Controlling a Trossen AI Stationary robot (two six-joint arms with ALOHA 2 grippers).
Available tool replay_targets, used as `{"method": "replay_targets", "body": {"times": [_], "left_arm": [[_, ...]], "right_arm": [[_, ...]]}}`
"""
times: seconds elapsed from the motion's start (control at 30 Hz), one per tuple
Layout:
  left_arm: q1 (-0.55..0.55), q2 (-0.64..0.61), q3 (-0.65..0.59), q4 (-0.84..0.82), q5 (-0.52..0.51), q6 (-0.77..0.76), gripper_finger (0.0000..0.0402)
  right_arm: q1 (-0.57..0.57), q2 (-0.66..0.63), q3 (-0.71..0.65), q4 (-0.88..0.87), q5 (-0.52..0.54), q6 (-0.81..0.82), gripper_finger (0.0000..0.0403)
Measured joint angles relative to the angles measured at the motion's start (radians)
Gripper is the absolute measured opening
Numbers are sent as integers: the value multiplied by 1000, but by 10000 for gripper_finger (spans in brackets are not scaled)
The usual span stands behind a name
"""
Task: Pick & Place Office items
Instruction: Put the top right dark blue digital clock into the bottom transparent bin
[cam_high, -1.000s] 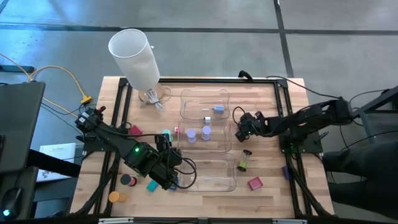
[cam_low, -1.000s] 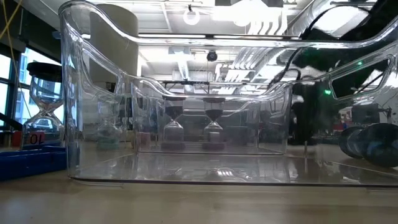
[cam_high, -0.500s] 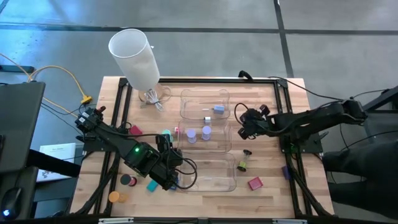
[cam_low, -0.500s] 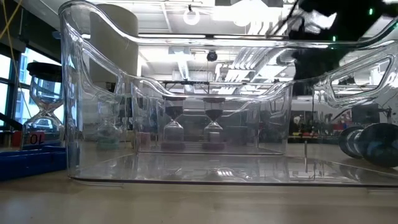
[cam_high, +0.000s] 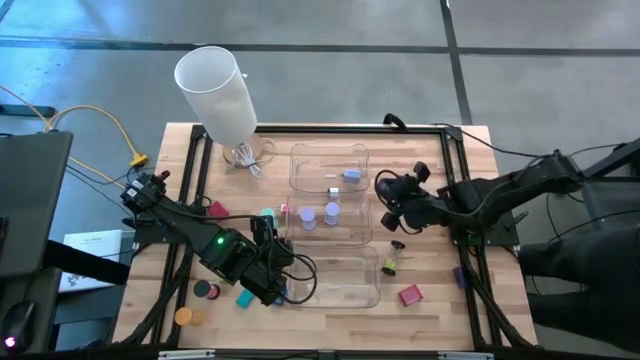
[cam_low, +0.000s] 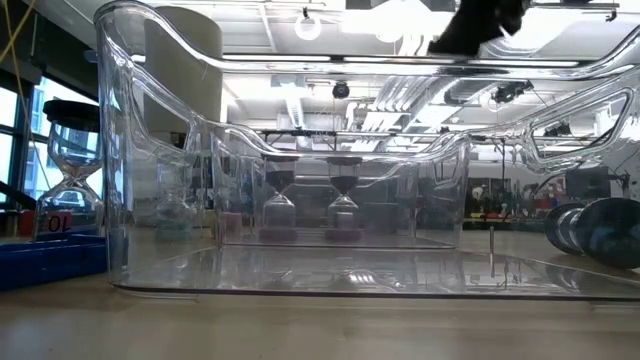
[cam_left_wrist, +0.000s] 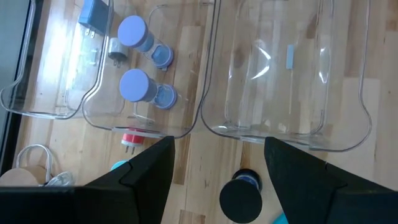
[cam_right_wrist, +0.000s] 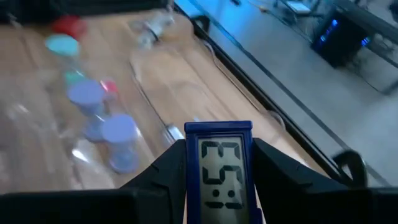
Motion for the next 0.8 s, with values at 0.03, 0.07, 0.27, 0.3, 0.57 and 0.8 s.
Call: {"method": "replay_targets", "body": {"times": [0.03, 0.07, 0.27, 0.3, 0.57, 0.8], "left_arm": [[0, 0, 0, 0, 0, 0, 239], [0, 0, 0, 0, 0, 0, 239], [0, 0, 0, 4, 0, -4, 239], [0, 0, 0, 3, 0, -8, 239], [-3, 0, 0, 3, 0, -37, 239], [-4, 0, 0, 3, 0, -37, 239]], "right_arm": [[13, 7, 17, 2, 0, -13, 134], [26, 18, 32, 7, 0, -21, 134], [101, 121, 116, 70, -37, -92, 134], [112, 142, 130, 83, -53, -101, 134], [196, 292, 210, 202, -127, -115, 134], [262, 407, 216, 349, -213, -115, 134]]}}
